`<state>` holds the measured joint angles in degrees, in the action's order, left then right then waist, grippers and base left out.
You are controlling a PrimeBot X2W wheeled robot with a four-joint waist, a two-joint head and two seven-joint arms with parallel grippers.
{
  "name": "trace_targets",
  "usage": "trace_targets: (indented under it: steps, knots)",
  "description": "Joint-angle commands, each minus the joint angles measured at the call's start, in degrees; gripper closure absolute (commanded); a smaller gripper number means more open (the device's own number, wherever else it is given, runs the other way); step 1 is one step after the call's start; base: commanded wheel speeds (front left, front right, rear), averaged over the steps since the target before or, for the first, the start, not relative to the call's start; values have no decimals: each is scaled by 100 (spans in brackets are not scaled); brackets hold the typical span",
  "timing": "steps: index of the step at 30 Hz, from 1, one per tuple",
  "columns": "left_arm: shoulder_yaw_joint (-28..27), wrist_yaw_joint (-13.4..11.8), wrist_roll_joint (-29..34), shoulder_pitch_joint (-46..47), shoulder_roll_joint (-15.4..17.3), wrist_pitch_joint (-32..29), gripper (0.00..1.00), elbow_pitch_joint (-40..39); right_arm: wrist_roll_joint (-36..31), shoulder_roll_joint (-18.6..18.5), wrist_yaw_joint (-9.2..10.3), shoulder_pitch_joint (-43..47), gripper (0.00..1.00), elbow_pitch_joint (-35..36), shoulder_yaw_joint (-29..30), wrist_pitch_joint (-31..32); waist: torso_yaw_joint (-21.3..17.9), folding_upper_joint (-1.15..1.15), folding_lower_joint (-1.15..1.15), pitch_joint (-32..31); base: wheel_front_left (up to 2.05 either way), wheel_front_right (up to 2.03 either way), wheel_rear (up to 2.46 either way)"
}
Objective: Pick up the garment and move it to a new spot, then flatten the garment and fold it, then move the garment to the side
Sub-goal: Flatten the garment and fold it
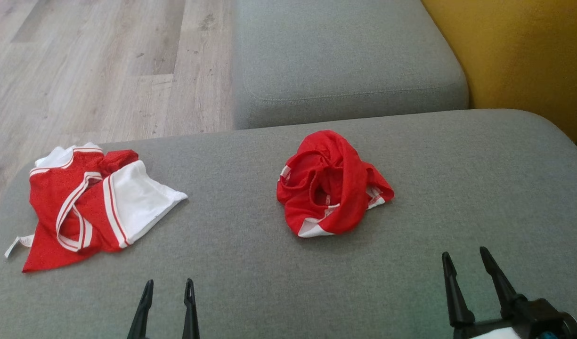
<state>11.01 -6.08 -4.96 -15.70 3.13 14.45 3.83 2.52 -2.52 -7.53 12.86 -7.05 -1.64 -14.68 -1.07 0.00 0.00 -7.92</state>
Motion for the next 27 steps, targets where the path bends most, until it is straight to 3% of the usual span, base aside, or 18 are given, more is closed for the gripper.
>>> trace_targets:
  steps: [1,20,27]
  knots:
    - [-190,-37,64,248,-24,54,0,-186,19,-36,4,-161,0,152,-158,-32,-1,0,0,-1,0,0,0]
    - [-76,-94,77,404,-25,55,0,-122,-28,-36,4,-259,0,154,-212,-32,-131,0,0,153,0,0,0]
    - [219,143,295,1007,-25,55,0,296,-98,-36,4,-336,0,179,-239,-32,-340,0,0,368,0,0,0]
